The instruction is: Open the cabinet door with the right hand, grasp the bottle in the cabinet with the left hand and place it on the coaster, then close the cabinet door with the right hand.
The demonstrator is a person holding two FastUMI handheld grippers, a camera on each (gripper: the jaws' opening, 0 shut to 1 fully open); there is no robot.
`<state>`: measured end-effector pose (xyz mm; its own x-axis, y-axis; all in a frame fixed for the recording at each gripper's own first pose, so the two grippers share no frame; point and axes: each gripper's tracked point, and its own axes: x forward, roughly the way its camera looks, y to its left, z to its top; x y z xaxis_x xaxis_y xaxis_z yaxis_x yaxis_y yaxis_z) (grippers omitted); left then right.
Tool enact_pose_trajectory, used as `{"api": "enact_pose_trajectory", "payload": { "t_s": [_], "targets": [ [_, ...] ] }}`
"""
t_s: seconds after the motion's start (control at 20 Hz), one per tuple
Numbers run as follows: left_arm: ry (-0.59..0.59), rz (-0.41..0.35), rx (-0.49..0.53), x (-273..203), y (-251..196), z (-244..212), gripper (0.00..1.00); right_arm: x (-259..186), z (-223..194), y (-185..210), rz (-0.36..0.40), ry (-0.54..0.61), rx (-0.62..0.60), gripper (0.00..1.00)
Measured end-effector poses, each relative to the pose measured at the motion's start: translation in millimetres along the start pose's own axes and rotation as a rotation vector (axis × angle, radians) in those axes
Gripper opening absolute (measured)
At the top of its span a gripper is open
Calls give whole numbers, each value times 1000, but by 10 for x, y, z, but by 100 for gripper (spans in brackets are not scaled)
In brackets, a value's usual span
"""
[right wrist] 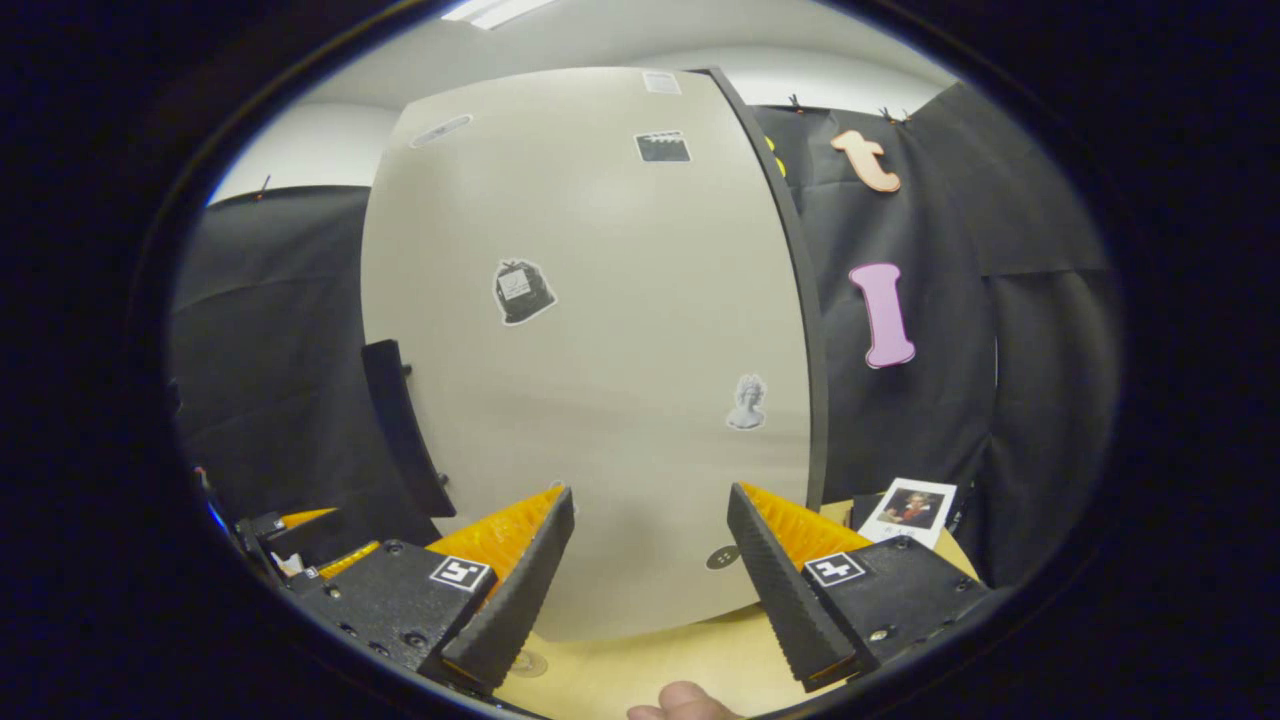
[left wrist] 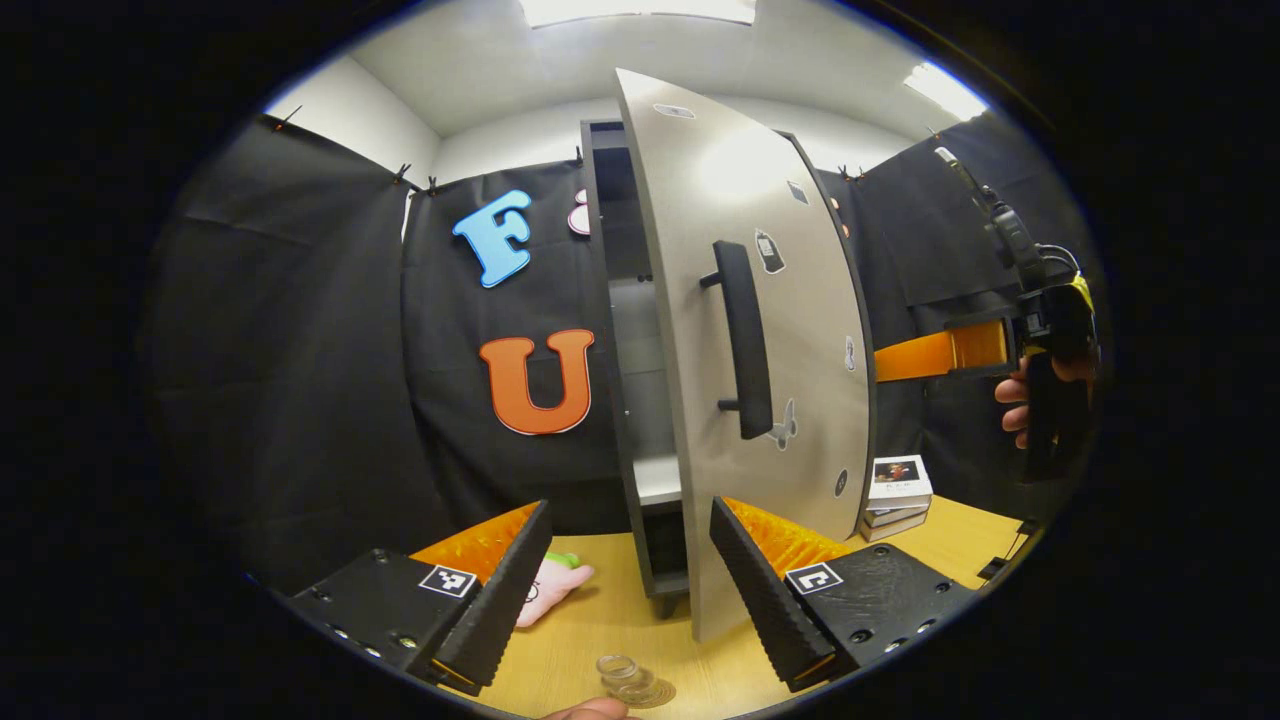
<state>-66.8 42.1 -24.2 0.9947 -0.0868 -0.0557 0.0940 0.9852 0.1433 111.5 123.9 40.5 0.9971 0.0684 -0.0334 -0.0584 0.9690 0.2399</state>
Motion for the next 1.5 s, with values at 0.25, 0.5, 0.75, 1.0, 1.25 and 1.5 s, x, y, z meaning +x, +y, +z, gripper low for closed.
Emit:
{"api": "enact_pose_trajectory", "payload": {
  "t_s": [0.25, 0.5, 0.75, 1.0, 1.25, 1.5],
  "targets": [
    [7, 29, -45, 191, -16, 131, 96, 45, 98, -143, -12, -10, -27, 95],
    [39, 65, -54, 366, 24, 55, 96, 95, 28, -316, -23, 12, 9, 100],
    [35, 56, -44, 476, -65, 98, 96, 209, 0, -409, -12, 8, 47, 99],
    [42, 50, -35, 558, -139, 69, 96, 403, 30, -455, 17, 7, 45, 95],
    [39, 81, -49, 393, -75, 55, 96, 531, 2, -341, 54, 32, 70, 99],
    [64, 86, -44, 184, -87, -48, 96, 638, -12, -45, 124, 50, 53, 99]
  ]
}}
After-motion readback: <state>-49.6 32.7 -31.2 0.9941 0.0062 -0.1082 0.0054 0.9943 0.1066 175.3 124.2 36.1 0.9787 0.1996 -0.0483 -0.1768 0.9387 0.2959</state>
